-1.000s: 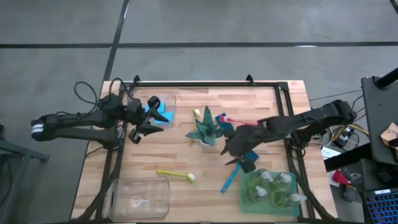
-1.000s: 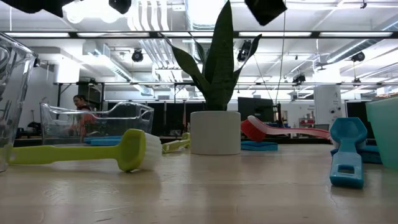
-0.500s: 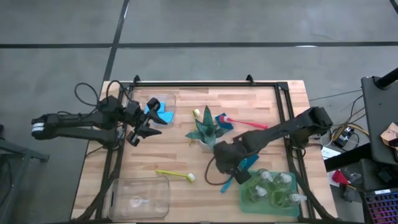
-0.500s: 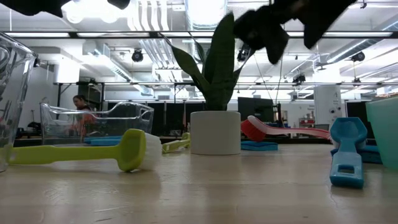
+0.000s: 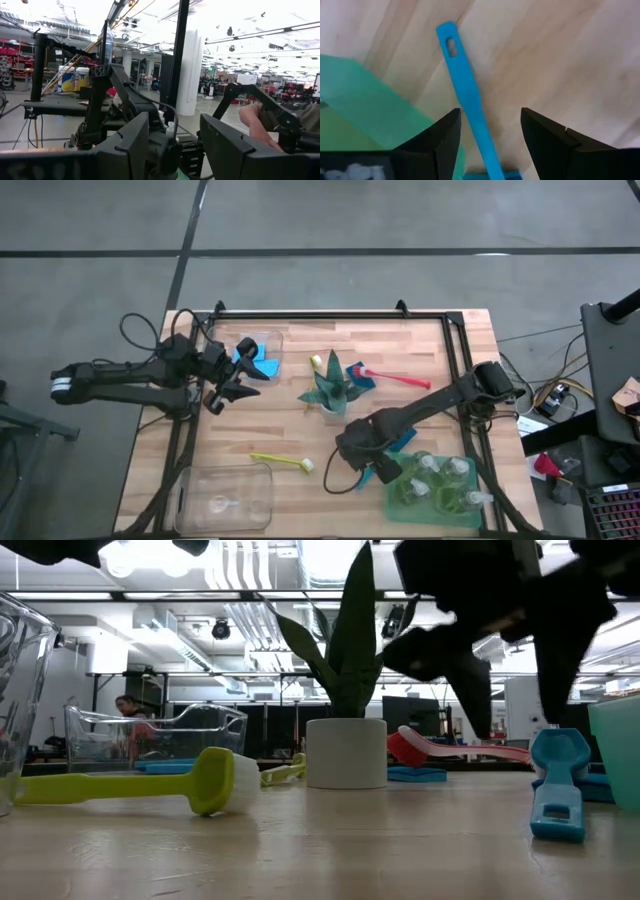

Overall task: Pick & Place Kitchen Sink Supplies
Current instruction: Put the blue dish brush into the bottom transparent bin

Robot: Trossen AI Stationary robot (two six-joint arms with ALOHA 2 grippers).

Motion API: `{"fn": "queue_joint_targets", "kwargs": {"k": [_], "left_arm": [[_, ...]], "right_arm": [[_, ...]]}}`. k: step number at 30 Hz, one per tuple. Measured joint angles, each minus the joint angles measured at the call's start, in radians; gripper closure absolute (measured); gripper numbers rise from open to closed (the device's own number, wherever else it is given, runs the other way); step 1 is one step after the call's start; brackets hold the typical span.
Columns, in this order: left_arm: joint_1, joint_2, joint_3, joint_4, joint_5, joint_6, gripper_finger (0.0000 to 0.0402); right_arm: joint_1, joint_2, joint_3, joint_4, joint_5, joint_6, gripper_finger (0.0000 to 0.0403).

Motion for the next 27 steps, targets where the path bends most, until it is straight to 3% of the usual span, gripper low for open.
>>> {"fn": "queue_joint_targets", "kwargs": {"k": [15, 27], "left_arm": [[0.0, -0.002, 0.0, 0.008, 0.0, 0.0, 0.0229], [0.0, -0.002, 0.0, 0.007, 0.0, -0.002, 0.0229]], "right_arm": [[0.024, 0.142, 0.007, -0.014, 0.004, -0.006, 0.0209], [0.025, 0.119, 0.036, -0.016, 0.027, -0.009, 0.0347]]}}
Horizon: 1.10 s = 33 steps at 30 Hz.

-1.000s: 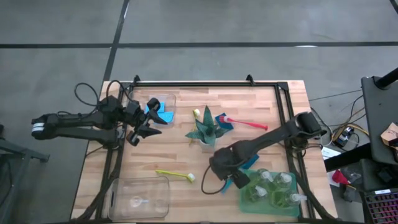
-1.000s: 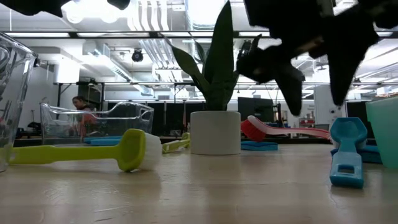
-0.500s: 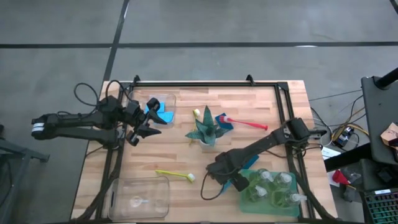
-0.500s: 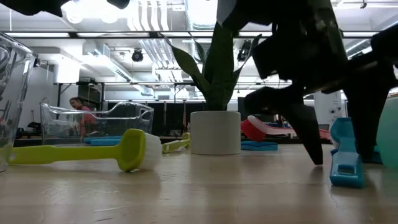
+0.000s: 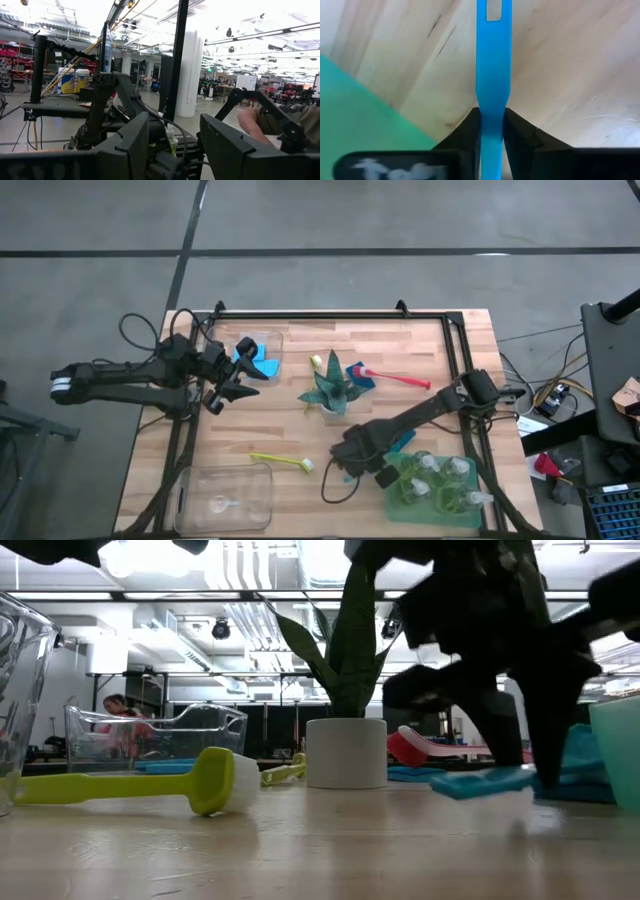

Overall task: Pick & Place Kitchen Sink Supplies
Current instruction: Put the blue dish brush into the bottom transparent bin

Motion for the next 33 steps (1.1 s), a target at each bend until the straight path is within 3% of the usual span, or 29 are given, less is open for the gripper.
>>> {"fn": "queue_joint_targets", "kwargs": {"k": [5, 11, 15, 20, 27, 29, 33], "left_arm": [[0.0, 0.0, 0.0, 0.0, 0.0, -0.005, 0.0229], [0.0, 0.005, -0.008, -0.001, 0.0, -0.01, 0.0229], [-0.012, 0.02, -0.024, -0.001, -0.007, -0.11, 0.0229], [-0.051, 0.037, -0.068, -0.005, -0.102, -0.31, 0.0229], [-0.211, 0.046, -0.12, 0.026, -0.239, -0.347, 0.0229], [-0.281, 0.046, -0.127, 0.051, -0.327, -0.348, 0.0229], [-0.418, 0.072, -0.127, 0.048, -0.541, -0.331, 0.0229]], "right_arm": [[0.0, -0.002, 0.051, -0.004, 0.001, 0.006, 0.0359], [0.0, -0.016, 0.142, -0.001, 0.03, 0.032, 0.0332], [-0.001, -0.022, 0.215, -0.033, 0.066, 0.019, 0.0337], [-0.001, -0.031, 0.291, -0.105, 0.162, -0.019, 0.0349], [-0.004, -0.043, 0.361, -0.132, 0.265, 0.0, 0.034], [-0.003, -0.044, 0.373, -0.13, 0.29, 0.016, 0.0342], [-0.004, -0.045, 0.401, -0.131, 0.453, 0.052, 0.0345]]}}
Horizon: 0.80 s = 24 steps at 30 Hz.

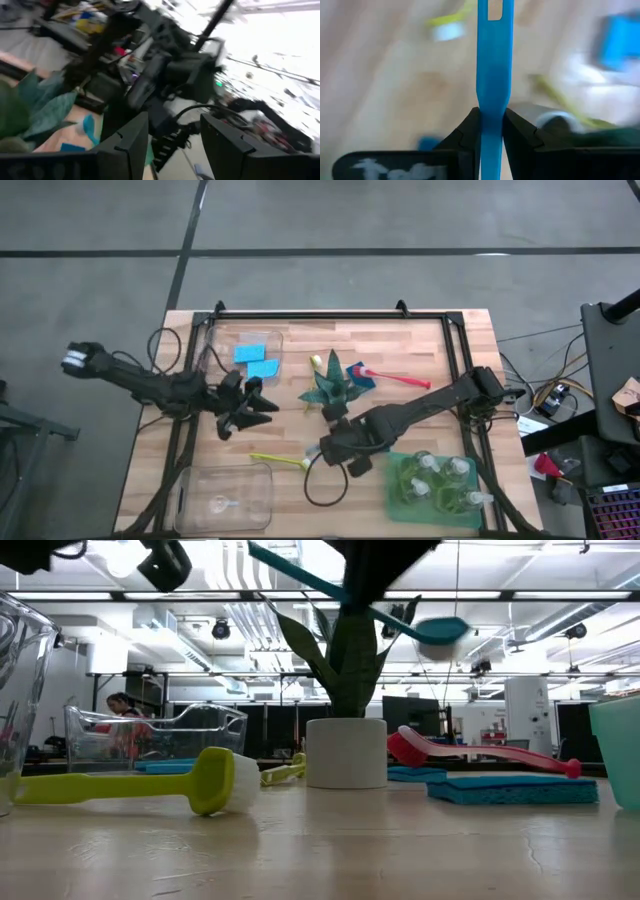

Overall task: Pick & Place Kitchen Sink Supplies
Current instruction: Put the blue dish brush into the bottom transparent bin

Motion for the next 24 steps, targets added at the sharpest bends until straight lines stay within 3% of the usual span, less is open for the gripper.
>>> {"fn": "queue_joint_targets", "kwargs": {"k": [6, 9, 12, 24], "left_arm": [[-0.153, 0.068, 0.0, -0.014, -0.365, -0.027, 0.0229], [-0.186, 0.112, 0.0, -0.02, -0.453, -0.029, 0.0229], [-0.193, 0.15, 0.003, -0.02, -0.494, -0.029, 0.0229], [-0.201, 0.308, 0.095, -0.018, -0.473, -0.017, 0.0229]], "right_arm": [[-0.011, 0.0, 0.066, 0.001, 0.205, 0.078, 0.0339], [-0.01, 0.001, 0.086, 0.002, 0.266, 0.09, 0.0339], [-0.01, 0.001, 0.099, 0.005, 0.282, 0.09, 0.0338], [-0.023, 0.003, 0.099, 0.013, 0.309, 0.105, 0.0337]]}}
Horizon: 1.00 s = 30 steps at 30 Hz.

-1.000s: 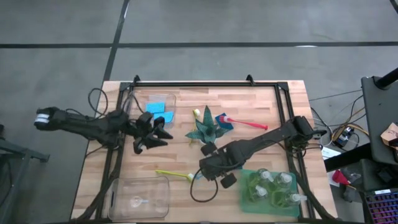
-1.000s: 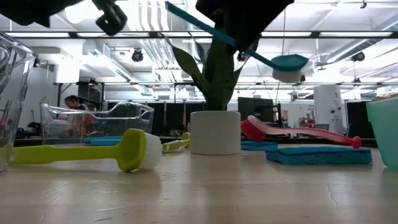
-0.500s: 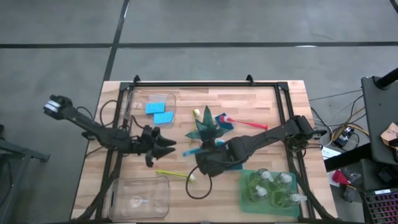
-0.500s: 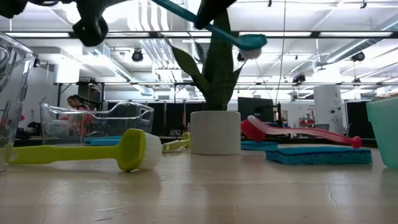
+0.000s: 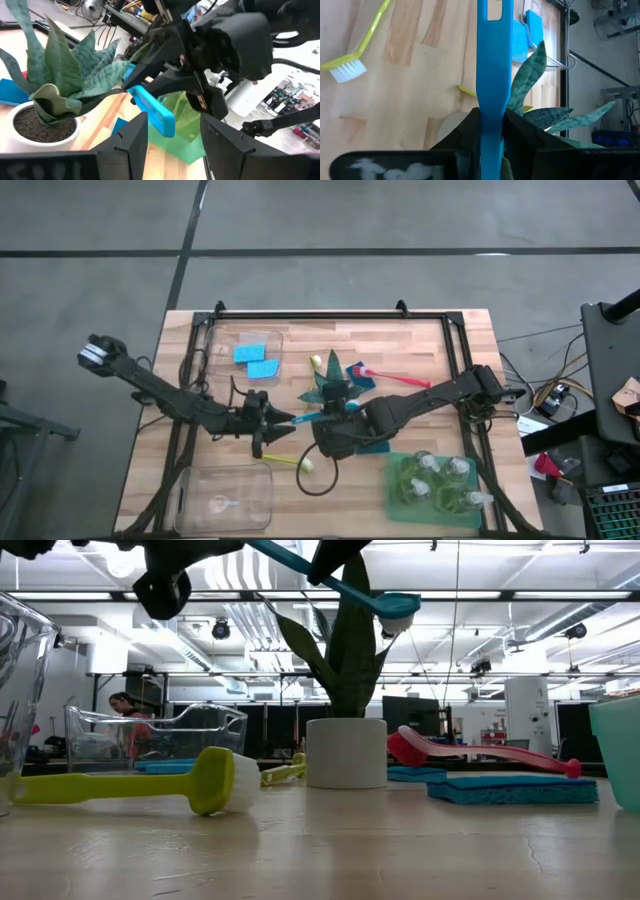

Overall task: Pick & Place Kitchen Sink Supplies
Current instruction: Put the blue dish brush into the bottom transparent bin

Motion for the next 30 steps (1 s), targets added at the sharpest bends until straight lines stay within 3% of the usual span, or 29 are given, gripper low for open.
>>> {"fn": "queue_joint_targets", "kwargs": {"k": [6, 15, 21, 30], "left_arm": [[0.0, 0.034, 0.038, -0.03, 0.019, 0.037, 0.0245], [0.002, 0.035, 0.041, -0.084, 0.006, 0.055, 0.0384], [0.0, 0.019, 0.04, -0.116, 0.031, 0.053, 0.0382], [-0.005, -0.124, 0.04, -0.287, 0.079, 0.055, 0.0392]], "right_arm": [[0.0, 0.0, 0.0, 0.0, -0.001, 0.003, 0.0337], [0.001, 0.001, -0.003, 0.004, -0.025, -0.017, 0.0337], [0.003, 0.0, -0.003, 0.021, -0.134, -0.034, 0.0325], [0.037, -0.022, -0.002, 0.074, -0.248, -0.076, 0.026]]}}
